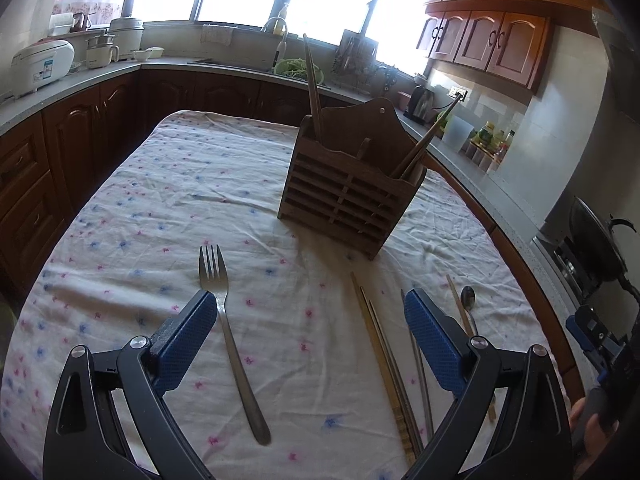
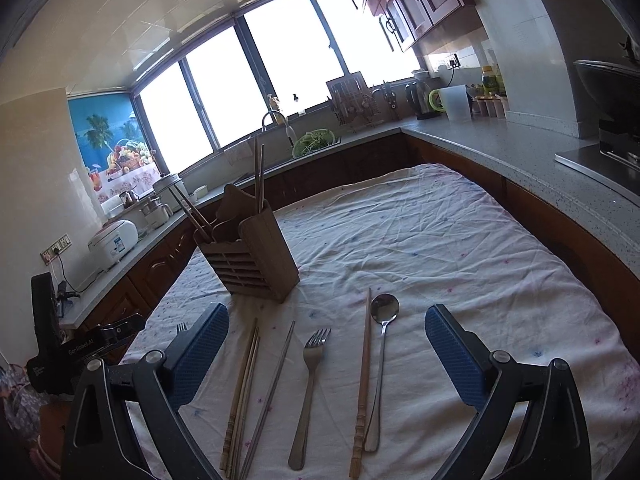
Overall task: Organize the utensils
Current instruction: 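Move both tools back toward the remaining forks, spoon and chopsticks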
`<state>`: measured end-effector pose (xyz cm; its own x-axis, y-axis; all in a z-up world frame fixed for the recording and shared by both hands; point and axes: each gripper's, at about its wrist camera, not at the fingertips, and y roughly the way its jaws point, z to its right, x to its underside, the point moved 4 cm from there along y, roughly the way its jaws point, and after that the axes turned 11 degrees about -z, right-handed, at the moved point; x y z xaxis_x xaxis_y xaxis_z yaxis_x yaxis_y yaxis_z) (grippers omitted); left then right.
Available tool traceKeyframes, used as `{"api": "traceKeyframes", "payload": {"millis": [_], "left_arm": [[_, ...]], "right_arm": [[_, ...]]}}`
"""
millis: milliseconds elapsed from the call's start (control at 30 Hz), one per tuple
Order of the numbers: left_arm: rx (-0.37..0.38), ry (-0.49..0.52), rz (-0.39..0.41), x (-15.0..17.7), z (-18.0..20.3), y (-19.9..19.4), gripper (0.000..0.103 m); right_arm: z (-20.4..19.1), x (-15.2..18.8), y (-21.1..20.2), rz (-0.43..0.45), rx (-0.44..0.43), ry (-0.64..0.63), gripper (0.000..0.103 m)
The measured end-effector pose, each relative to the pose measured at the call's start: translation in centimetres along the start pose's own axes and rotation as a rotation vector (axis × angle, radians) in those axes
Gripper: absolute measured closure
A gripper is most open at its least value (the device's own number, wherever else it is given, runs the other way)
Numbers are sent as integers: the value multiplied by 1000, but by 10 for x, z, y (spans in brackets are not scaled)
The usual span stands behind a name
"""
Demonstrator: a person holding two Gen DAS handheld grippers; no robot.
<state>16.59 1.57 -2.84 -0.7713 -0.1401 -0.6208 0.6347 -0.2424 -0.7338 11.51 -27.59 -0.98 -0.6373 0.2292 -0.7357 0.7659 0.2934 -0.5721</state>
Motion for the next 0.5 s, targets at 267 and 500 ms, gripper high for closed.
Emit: {"api": "traceKeyframes", "payload": {"millis": [267, 500], "left_arm": [[-14, 13, -46, 8, 2, 9, 6], [-23, 31, -83, 7, 6, 22, 6]], "right_arm": [[-2, 12, 12, -50, 1, -22, 3], [-5, 12, 23, -84, -10, -32, 4]]}}
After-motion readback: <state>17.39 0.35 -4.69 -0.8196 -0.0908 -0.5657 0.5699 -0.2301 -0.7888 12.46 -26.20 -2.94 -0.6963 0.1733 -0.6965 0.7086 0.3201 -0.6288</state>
